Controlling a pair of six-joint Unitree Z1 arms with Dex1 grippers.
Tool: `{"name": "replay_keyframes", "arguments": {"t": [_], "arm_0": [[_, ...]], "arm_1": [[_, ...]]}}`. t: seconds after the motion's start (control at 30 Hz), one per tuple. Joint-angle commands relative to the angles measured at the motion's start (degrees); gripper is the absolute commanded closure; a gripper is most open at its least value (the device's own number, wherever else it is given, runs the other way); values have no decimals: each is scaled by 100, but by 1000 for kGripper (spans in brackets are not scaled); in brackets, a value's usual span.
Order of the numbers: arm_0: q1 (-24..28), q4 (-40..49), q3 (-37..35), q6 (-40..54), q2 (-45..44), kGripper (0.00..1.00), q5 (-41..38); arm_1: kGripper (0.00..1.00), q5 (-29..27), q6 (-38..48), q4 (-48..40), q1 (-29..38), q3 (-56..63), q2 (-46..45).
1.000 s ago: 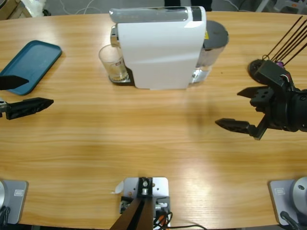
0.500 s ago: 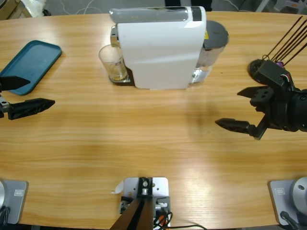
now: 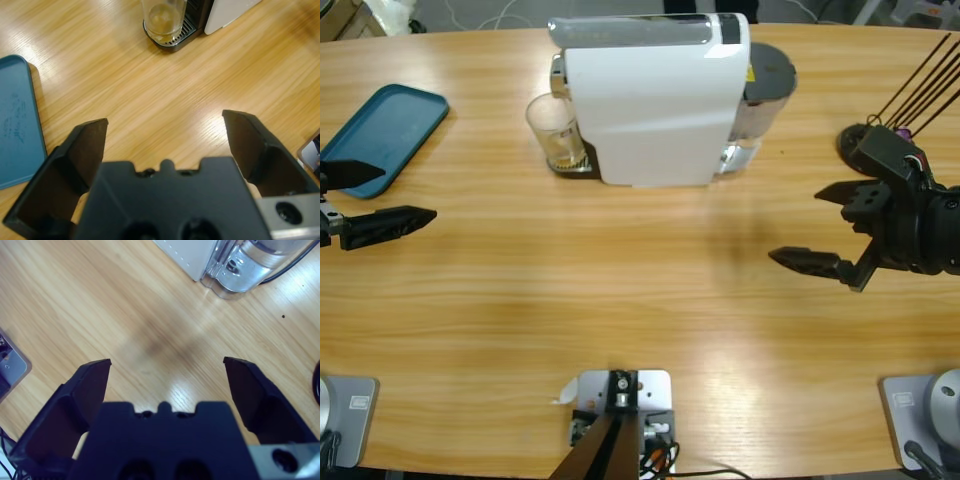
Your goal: Pour coffee
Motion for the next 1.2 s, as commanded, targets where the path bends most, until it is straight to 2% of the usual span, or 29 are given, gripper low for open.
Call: {"name": "replay_keyframes", "arguments": {"t": [0.03,0.37,0.57,1.2], "arm_0": [[-28,-18,45,-66,197,7,48],[-24,-18,22,-99,183,18,66],[-26,10,-4,-99,160,18,105],[-28,17,-11,-99,320,18,101]], "arm_1": [[0,-72,-76,-93,59,68,178],[2,-216,-76,-106,59,59,378],[27,-61,-66,-102,59,59,259],[36,-68,-50,-97,59,50,334]]}}
